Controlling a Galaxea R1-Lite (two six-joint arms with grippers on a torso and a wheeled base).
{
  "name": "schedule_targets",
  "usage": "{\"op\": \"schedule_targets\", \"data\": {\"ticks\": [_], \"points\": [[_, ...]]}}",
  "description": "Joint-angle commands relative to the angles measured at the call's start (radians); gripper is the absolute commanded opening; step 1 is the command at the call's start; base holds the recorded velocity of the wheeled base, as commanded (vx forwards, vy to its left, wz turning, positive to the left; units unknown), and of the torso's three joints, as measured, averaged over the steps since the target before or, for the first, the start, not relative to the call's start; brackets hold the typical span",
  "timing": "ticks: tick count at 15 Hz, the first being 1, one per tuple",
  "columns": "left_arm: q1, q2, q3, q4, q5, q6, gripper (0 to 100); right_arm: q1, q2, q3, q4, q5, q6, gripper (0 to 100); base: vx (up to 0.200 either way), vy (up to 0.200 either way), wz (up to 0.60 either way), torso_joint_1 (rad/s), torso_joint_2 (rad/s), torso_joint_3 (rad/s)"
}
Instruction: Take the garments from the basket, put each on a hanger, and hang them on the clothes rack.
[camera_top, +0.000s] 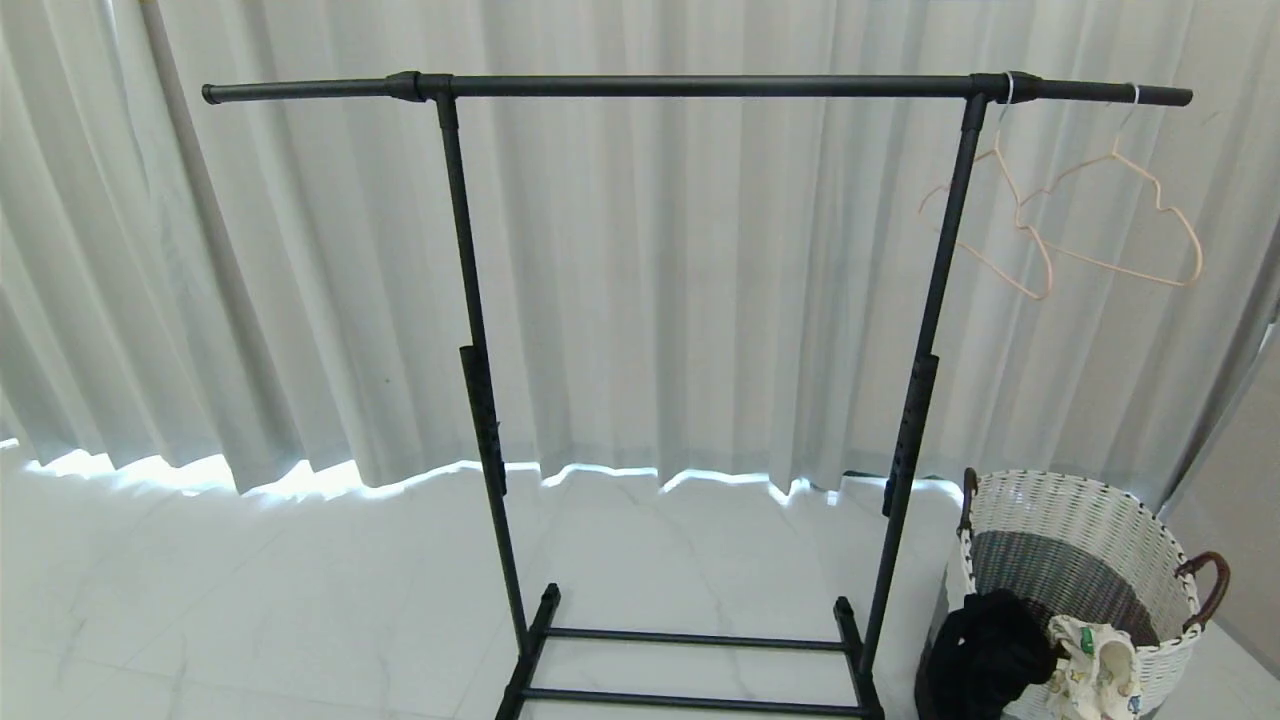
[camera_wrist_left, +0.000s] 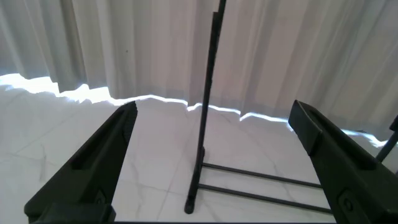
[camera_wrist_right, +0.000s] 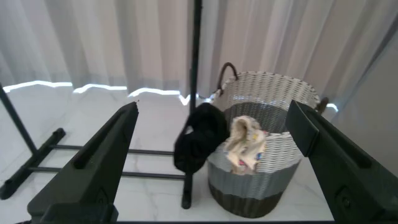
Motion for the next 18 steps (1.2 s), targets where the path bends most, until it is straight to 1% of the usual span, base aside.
{"op": "schedule_targets", "data": {"ticks": [1,4,10,12,17,18], "points": [[0.001,0.000,0.000,0.000,0.002,-0.003,100,0.001,0.000,0.000,0.000,0.000,0.000,100,0.000,-0.200,0.00,-0.002,0.00,0.012],[-0.001,0.000,0.000,0.000,0.002,0.000,100,0.001,0.000,0.000,0.000,0.000,0.000,100,0.000,-0.200,0.00,0.004,0.00,0.001],[0.001,0.000,-0.002,0.000,0.002,0.001,100,0.001,0.000,0.000,0.000,0.000,0.000,100,0.000,0.000,0.00,0.000,0.00,0.000],[-0.001,0.001,-0.002,0.000,0.001,0.003,100,0.001,0.000,0.000,0.000,0.000,0.003,100,0.200,0.000,0.00,0.010,0.00,0.005],[-0.001,0.001,0.000,0.000,0.001,0.001,100,0.001,0.000,0.000,0.000,-0.003,0.049,100,0.200,0.000,0.00,0.002,0.01,0.004],[0.001,0.000,-0.002,0.000,0.001,0.001,100,0.001,0.000,0.000,0.000,0.000,0.043,100,0.000,0.000,0.00,0.000,0.00,0.000]]}}
